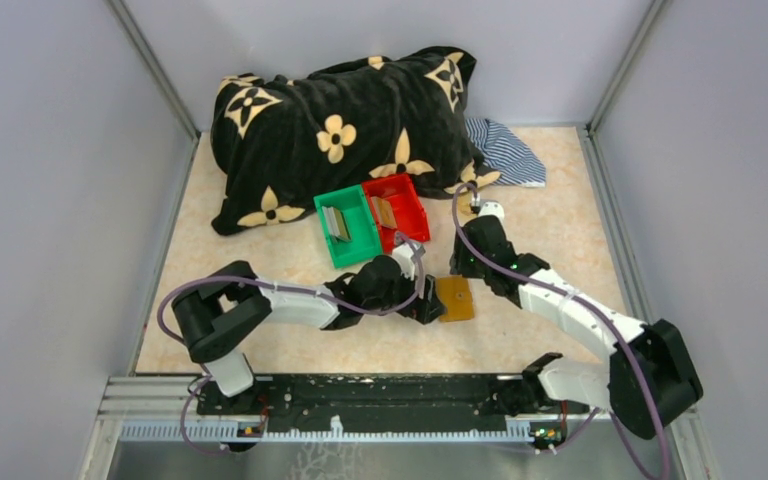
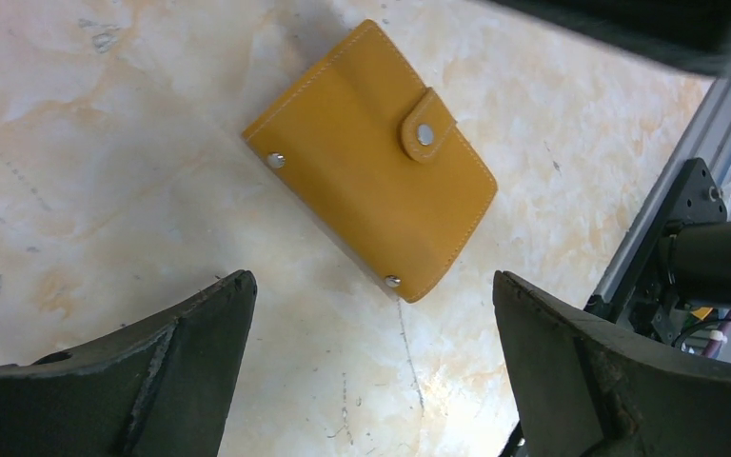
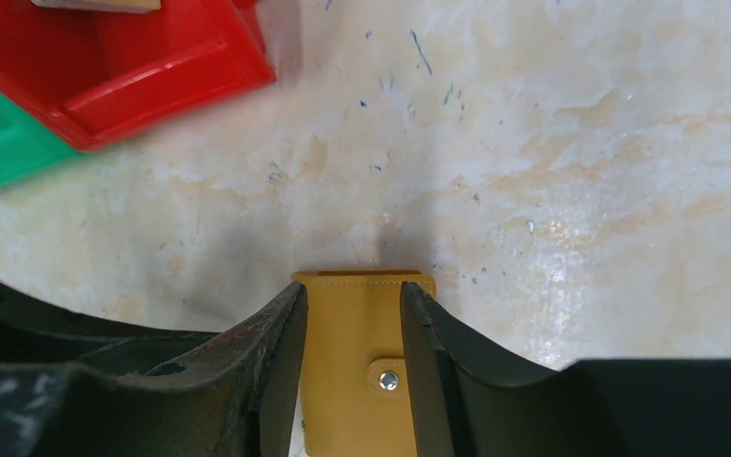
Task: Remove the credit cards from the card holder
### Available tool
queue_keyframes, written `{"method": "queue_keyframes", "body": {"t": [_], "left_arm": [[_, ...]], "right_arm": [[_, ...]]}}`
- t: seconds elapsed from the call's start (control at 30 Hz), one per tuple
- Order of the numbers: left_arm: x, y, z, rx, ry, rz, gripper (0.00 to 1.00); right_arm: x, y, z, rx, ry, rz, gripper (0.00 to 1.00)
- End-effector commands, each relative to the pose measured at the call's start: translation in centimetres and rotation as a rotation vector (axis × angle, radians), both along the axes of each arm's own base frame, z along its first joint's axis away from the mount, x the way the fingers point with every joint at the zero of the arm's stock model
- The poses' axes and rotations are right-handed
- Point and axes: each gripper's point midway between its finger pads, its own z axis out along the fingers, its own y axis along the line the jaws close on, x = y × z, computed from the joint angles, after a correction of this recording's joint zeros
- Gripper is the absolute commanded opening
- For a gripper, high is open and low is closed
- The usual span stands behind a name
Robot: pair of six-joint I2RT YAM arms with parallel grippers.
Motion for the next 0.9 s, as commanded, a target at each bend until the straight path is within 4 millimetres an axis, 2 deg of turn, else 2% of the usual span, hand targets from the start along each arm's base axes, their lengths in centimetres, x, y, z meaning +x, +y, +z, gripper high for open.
{"method": "queue_keyframes", "body": {"t": [0.0,0.07,0.17,0.23,0.27,0.37,0.43,0.47,0.63,0.77,0.87], "left_arm": [[1.6,0.4,-0.1,-0.024,0.054,0.083,0.99],[2.1,0.1,-0.3,-0.019,0.068,0.102,0.95],[3.4,0.6,-1.6,0.054,0.098,0.193,0.89],[4.0,0.6,-2.0,0.081,0.093,0.220,0.82],[4.2,0.3,-1.9,0.081,0.084,0.214,0.75],[4.1,-1.1,-0.3,0.030,0.071,0.163,0.26],[3.9,-1.8,0.8,-0.016,0.069,0.138,0.05],[3.7,-2.1,1.3,-0.042,0.073,0.118,0.00],[3.4,-2.6,1.9,-0.153,0.156,0.071,0.00],[2.8,-2.5,2.9,-0.277,0.212,0.022,0.00],[2.7,-2.8,3.3,-0.297,0.229,0.004,0.00]], "right_arm": [[0.6,-0.8,3.8,-0.028,-0.091,-0.001,0.42],[0.1,-1.0,3.7,-0.034,-0.090,0.006,0.42],[-0.7,-1.4,3.4,-0.029,-0.092,0.015,0.42],[-1.2,-1.6,3.2,-0.022,-0.093,0.021,0.40],[-1.4,-1.6,3.2,-0.016,-0.095,0.021,0.36],[-1.9,-1.7,2.8,-0.005,-0.088,0.021,0.26],[-2.1,-1.8,2.6,-0.004,-0.082,0.017,0.22],[-2.2,-1.8,2.6,-0.002,-0.083,0.015,0.20],[-2.4,-1.7,2.4,0.002,-0.078,0.027,0.12],[-2.8,-1.5,1.5,0.012,-0.055,0.036,0.11],[-3.1,-1.5,1.1,0.018,-0.046,0.034,0.11]]}}
